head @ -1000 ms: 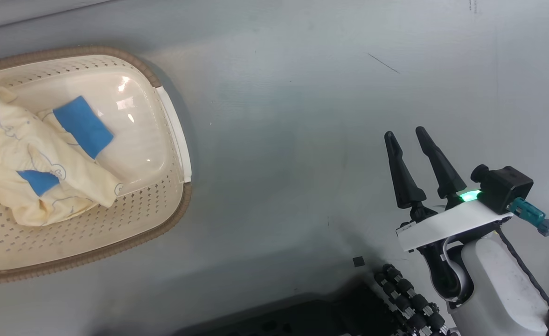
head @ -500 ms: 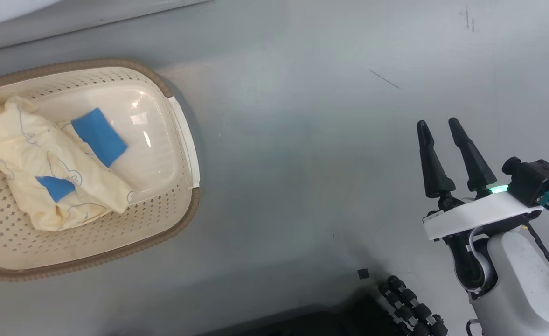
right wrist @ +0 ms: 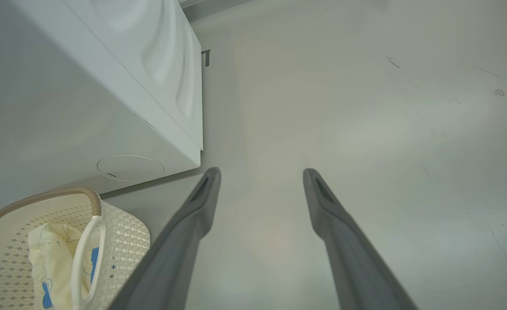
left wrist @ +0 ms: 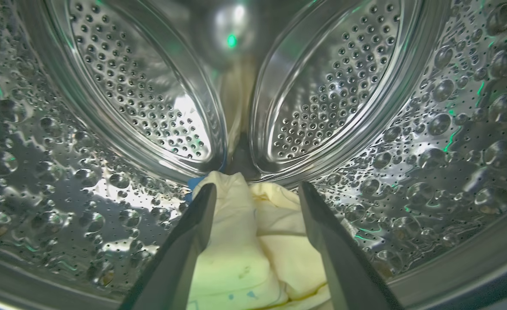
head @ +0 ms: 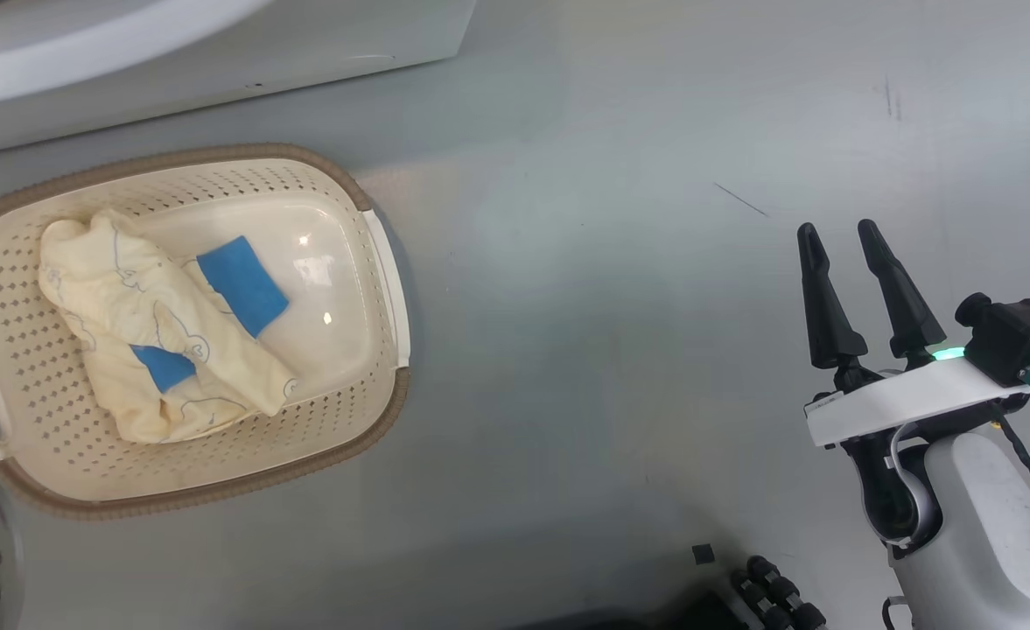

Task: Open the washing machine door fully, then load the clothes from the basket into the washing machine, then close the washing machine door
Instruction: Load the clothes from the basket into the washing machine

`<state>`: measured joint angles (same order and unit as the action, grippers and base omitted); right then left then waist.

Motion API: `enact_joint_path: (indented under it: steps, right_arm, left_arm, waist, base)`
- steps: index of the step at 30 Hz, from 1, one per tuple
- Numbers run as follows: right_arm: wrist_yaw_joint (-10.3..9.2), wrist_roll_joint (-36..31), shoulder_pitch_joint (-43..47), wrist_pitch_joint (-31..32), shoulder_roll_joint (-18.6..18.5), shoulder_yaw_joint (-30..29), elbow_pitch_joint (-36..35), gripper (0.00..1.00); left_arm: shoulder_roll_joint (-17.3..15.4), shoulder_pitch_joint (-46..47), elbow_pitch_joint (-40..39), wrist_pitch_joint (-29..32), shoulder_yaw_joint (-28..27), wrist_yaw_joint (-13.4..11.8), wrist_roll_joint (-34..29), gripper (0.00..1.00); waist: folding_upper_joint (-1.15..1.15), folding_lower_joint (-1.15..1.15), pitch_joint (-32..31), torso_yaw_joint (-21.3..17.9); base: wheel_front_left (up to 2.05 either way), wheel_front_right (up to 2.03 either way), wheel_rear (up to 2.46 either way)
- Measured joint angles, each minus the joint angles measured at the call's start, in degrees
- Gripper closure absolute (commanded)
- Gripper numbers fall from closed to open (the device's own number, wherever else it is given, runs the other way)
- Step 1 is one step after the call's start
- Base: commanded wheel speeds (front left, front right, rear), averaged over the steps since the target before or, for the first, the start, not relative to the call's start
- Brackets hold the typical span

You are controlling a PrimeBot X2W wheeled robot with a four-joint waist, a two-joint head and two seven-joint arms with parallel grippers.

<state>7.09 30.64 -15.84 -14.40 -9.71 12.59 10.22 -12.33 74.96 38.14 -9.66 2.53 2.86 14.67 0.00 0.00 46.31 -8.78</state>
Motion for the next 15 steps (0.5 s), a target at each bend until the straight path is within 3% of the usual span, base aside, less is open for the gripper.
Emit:
enact_joint_path:
  steps: [15]
  right_arm:
    - [0.00, -0.44, 0.46, 0.00, -0.12, -1.88, 1.25, 0.00]
  left_arm:
    - [1.77, -13.87, -0.78, -4.77, -1.58, -0.31, 0.99, 0.00]
  waist:
    - [0.00, 0.00, -6.64, 1.92]
  base:
    - [0.00, 0.00, 0.00]
